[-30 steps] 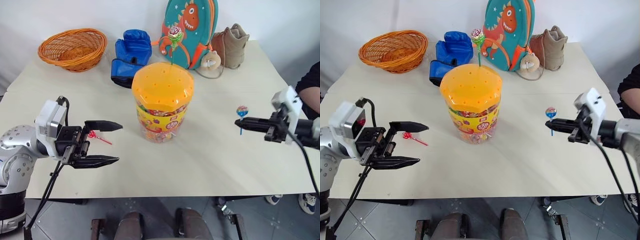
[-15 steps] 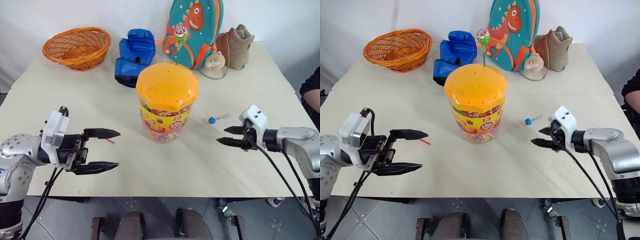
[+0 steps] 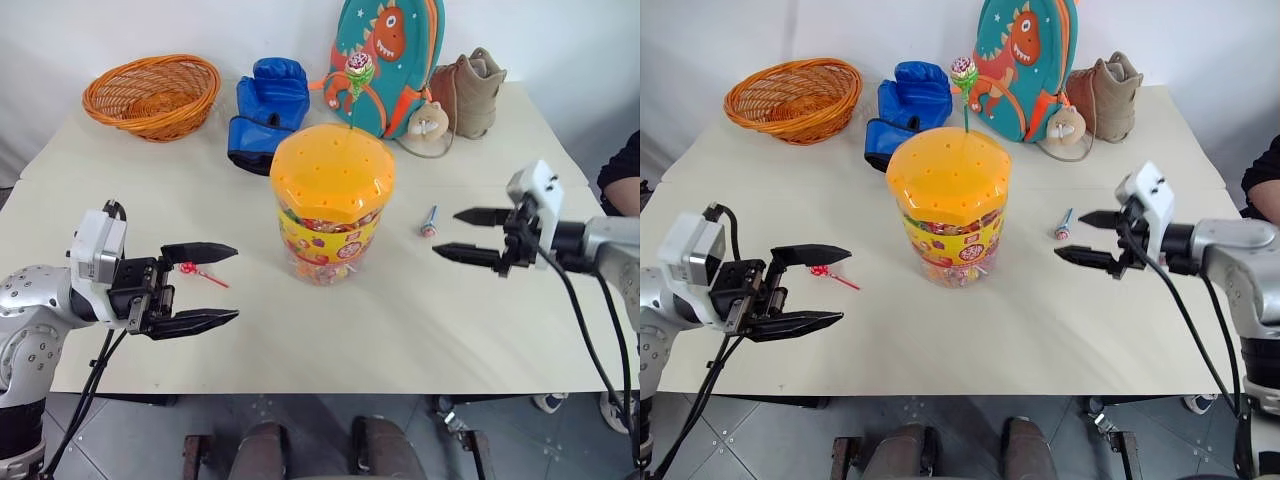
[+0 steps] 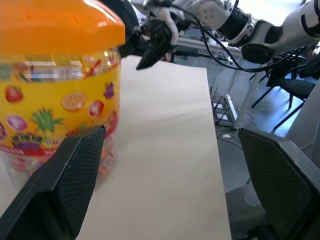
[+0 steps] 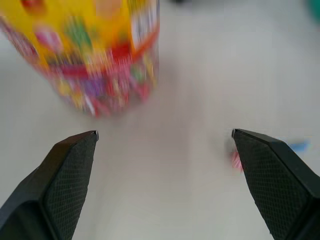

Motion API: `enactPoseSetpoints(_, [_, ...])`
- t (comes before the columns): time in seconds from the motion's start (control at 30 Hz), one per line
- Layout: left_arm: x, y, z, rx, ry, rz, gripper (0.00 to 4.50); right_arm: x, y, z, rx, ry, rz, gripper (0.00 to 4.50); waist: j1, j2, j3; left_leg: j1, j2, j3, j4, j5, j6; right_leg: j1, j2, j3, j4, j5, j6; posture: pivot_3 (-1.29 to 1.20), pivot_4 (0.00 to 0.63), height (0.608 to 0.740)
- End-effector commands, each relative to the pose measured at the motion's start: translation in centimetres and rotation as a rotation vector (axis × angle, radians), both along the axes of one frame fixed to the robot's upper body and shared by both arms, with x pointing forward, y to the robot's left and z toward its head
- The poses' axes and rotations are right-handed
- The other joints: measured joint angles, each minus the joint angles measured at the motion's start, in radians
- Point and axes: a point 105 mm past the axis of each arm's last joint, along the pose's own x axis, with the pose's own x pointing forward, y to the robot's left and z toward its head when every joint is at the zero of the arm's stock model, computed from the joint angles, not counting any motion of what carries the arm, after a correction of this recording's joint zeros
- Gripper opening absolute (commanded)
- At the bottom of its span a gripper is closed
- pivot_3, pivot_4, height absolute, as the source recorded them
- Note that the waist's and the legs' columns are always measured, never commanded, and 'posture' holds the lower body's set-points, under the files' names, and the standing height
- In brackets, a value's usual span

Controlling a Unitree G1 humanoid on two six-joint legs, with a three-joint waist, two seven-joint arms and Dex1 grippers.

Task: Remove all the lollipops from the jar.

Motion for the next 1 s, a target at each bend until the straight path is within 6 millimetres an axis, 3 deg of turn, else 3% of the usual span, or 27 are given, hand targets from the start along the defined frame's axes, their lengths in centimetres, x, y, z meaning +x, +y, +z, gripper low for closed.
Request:
enactPoseSetpoints(0.03, [0.4, 1.2, 2.3, -0.066, -0.063, 0.044, 4.50, -0.6, 0.9, 4.3, 0.026, -0.149, 0.025, 4.48, 0.000, 0.000, 0.000, 0.000, 0.000, 0.000, 0.000, 0.000, 0.000, 0.000, 0.000, 0.000, 0.000, 0.000, 0.000, 0.00, 0.150, 0.740])
enactPoseSetpoints(0.17, [1.5, 2.6, 4.3, -0.121, -0.122, 0.103, 4.50, -0.1, 2.6, 8.1, 0.127, -0.259, 0.054, 4.48, -0.002, 0.000, 0.000, 0.000, 0.000, 0.000, 0.000, 0.000, 0.000, 0.000, 0.000, 0.000, 0.000, 0.000, 0.000, 0.00, 0.150, 0.740])
enactPoseSetpoints(0.27, [2.2, 3.4, 5.7, -0.157, -0.161, 0.137, 4.50, 0.5, 3.8, 9.6, 0.176, -0.291, 0.094, 4.48, -0.003, 0.000, 0.000, 0.000, 0.000, 0.000, 0.000, 0.000, 0.000, 0.000, 0.000, 0.000, 0.001, 0.000, 0.000, 0.00, 0.150, 0.740])
enactPoseSetpoints(0.53, [3.1, 5.1, 7.8, -0.177, -0.233, 0.192, 4.50, 3.0, 8.6, 9.0, 0.221, -0.231, 0.267, 4.48, -0.009, 0.000, 0.000, -0.002, 0.000, 0.002, 0.000, 0.000, 0.000, -0.003, 0.000, 0.000, 0.002, 0.000, 0.000, 0.00, 0.150, 0.740])
enactPoseSetpoints(0.63, [2.8, 5.1, 8.1, -0.177, -0.249, 0.195, 4.50, 3.9, 10.3, 9.7, 0.253, -0.241, 0.318, 4.48, -0.022, 0.000, 0.000, -0.003, 0.000, 0.005, 0.000, 0.000, 0.000, -0.008, 0.000, 0.001, 0.005, 0.000, 0.000, 0.00, 0.150, 0.740])
enactPoseSetpoints(0.93, [1.8, 5.4, 8.0, -0.165, -0.259, 0.216, 4.50, 4.2, 13.6, 11.1, 0.295, -0.250, 0.456, 4.48, -0.038, 0.000, 0.000, -0.006, 0.001, 0.007, 0.000, 0.000, 0.000, -0.012, 0.000, 0.001, 0.007, 0.000, 0.000, 0.00, 0.150, 0.740])
enactPoseSetpoints(1.0, [1.6, 5.5, 8.0, -0.161, -0.260, 0.224, 4.50, 4.1, 14.0, 11.3, 0.295, -0.257, 0.480, 4.11, -0.042, 0.000, 0.000, -0.006, 0.001, 0.008, 0.000, 0.000, 0.000, -0.013, 0.000, 0.001, 0.007, 0.000, 0.000, 0.00, 0.150, 0.740])
